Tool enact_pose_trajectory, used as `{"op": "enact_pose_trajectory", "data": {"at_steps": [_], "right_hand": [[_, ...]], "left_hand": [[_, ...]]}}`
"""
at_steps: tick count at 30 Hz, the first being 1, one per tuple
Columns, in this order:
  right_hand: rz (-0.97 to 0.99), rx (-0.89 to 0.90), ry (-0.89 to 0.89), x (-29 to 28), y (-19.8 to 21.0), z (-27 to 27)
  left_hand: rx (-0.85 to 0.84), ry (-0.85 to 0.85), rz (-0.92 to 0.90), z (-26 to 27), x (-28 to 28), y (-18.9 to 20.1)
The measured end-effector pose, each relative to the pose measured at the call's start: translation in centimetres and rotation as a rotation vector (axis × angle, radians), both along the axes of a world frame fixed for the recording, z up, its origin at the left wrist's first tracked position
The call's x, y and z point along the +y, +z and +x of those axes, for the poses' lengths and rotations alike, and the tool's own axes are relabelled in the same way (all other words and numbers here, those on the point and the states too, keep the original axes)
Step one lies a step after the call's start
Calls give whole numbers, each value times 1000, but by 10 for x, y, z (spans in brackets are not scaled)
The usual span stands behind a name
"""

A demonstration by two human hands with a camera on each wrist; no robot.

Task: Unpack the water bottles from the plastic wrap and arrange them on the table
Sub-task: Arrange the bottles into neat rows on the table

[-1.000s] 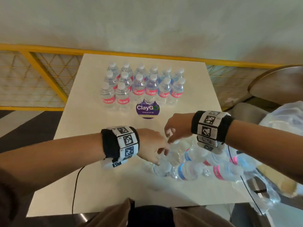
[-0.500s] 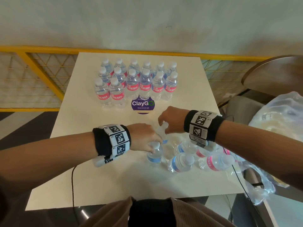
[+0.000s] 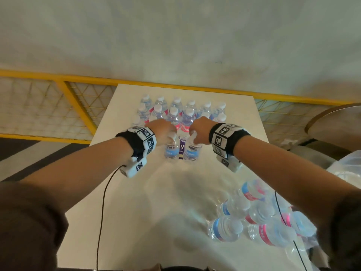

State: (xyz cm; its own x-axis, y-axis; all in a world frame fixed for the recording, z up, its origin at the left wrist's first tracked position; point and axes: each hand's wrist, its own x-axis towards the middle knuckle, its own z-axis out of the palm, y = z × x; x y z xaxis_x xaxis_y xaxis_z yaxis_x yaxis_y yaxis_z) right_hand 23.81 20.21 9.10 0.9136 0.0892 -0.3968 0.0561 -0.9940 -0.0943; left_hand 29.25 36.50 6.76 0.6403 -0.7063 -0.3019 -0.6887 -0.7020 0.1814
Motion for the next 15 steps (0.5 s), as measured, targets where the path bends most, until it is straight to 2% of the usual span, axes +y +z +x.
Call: {"op": "enact_pose_trajectory", "data": {"at_steps": [7,15], "right_hand": [[-21,-5,-15,6,-16,34],[-2,-4,35,-4,-23,42]], "left_hand": [[-29,107,66,30,-19,0],[-2,-35,71,41,-20,0]]}}
